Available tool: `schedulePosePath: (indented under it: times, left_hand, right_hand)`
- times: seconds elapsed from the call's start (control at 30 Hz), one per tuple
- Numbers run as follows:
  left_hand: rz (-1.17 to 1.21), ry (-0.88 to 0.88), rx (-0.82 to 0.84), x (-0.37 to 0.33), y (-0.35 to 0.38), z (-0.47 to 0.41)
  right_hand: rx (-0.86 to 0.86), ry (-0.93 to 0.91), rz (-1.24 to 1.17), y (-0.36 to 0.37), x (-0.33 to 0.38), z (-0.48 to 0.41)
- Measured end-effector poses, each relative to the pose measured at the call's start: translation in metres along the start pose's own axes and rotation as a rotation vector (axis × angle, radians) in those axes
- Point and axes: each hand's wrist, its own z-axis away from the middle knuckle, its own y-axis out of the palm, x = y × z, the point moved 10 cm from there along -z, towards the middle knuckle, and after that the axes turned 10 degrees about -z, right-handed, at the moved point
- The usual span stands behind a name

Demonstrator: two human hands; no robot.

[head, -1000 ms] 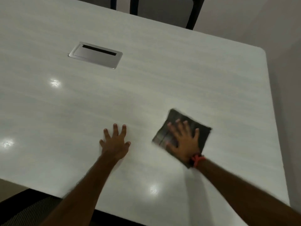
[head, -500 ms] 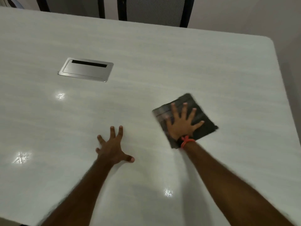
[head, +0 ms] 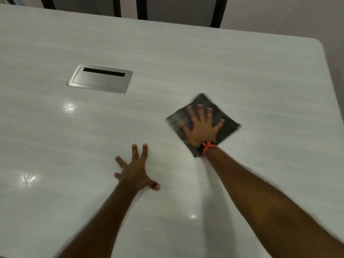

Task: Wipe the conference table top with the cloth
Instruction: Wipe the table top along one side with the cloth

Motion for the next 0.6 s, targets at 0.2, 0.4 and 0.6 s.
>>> schedulePosePath:
  times: [0.2,0.4,0.6]
  left_hand:
    - [0.018,-0.005,-0.011,-0.002,-0.003,0.003]
    - [0.024,-0.004,-0.014,-0.004,-0.007,0.005]
    - [0.018,-0.007,-0.016,-0.004,-0.007,0.007]
  right_hand:
    - [-0.066,0.322,-0.036,-0.012,-0.05,0.011]
    - [0.114,-0.22,0.112,0.009,-0.007,0.03]
    - [-0.122,0.523,-0.074,-0.034,-0.107,0.033]
